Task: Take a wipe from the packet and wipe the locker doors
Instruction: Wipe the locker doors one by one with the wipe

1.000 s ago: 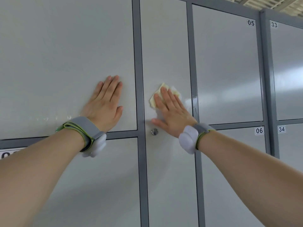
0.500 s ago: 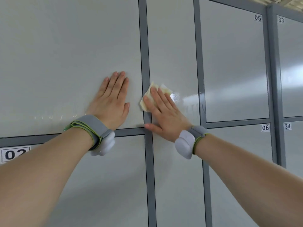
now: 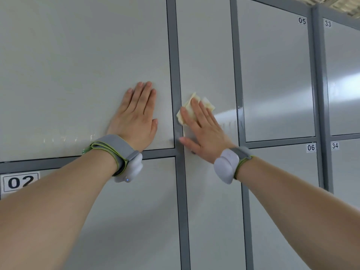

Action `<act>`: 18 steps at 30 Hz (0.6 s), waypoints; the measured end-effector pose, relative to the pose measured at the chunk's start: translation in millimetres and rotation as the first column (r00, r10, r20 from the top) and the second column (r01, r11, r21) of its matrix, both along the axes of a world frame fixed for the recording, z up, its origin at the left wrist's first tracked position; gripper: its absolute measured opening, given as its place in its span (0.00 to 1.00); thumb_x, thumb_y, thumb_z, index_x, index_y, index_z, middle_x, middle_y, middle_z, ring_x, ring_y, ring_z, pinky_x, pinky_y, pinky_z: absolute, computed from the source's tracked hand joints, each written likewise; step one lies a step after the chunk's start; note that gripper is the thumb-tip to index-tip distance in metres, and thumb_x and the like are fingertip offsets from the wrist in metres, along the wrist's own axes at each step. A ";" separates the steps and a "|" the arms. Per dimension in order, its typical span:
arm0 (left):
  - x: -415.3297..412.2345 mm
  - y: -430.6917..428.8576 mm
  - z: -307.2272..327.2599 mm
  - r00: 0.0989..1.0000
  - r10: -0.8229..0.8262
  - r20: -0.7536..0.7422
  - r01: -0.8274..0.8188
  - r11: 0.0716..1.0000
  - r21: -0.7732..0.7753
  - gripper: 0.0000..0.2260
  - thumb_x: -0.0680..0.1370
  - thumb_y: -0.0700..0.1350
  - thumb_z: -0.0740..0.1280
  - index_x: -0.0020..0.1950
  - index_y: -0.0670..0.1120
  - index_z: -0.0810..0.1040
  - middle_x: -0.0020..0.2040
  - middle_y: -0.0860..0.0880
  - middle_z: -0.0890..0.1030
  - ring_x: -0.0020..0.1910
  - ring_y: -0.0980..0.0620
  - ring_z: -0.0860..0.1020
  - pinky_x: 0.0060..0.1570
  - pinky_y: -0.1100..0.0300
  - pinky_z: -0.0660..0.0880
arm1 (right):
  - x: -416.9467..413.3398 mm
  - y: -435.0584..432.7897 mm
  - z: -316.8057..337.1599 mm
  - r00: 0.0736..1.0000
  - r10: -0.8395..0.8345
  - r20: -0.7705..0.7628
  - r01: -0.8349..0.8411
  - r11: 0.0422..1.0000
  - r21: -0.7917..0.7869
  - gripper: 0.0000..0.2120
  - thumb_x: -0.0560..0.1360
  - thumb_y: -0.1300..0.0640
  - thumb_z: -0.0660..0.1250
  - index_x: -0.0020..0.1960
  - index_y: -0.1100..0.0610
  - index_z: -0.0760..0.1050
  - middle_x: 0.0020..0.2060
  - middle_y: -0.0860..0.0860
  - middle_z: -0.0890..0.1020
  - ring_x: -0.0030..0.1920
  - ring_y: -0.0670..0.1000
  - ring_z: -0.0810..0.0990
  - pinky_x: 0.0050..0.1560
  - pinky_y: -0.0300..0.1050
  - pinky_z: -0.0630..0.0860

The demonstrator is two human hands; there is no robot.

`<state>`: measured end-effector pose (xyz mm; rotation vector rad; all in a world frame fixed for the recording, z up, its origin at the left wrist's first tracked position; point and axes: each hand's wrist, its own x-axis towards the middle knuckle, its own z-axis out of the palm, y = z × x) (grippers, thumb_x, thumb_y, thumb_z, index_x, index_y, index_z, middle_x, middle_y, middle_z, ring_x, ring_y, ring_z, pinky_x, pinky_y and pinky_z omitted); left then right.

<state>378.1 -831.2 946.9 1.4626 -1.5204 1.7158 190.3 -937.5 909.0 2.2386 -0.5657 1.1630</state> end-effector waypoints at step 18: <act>-1.2 -1.3 -2.3 0.999 0.023 -0.035 -0.023 1.000 0.004 0.30 0.76 0.50 0.44 0.75 0.34 0.55 0.76 0.36 0.56 0.75 0.39 0.54 0.73 0.50 0.42 | -1.0 -0.4 -14.7 0.992 -0.040 0.120 0.022 0.989 0.147 0.44 0.71 0.26 0.38 0.77 0.53 0.41 0.75 0.58 0.39 0.75 0.57 0.36 0.74 0.48 0.36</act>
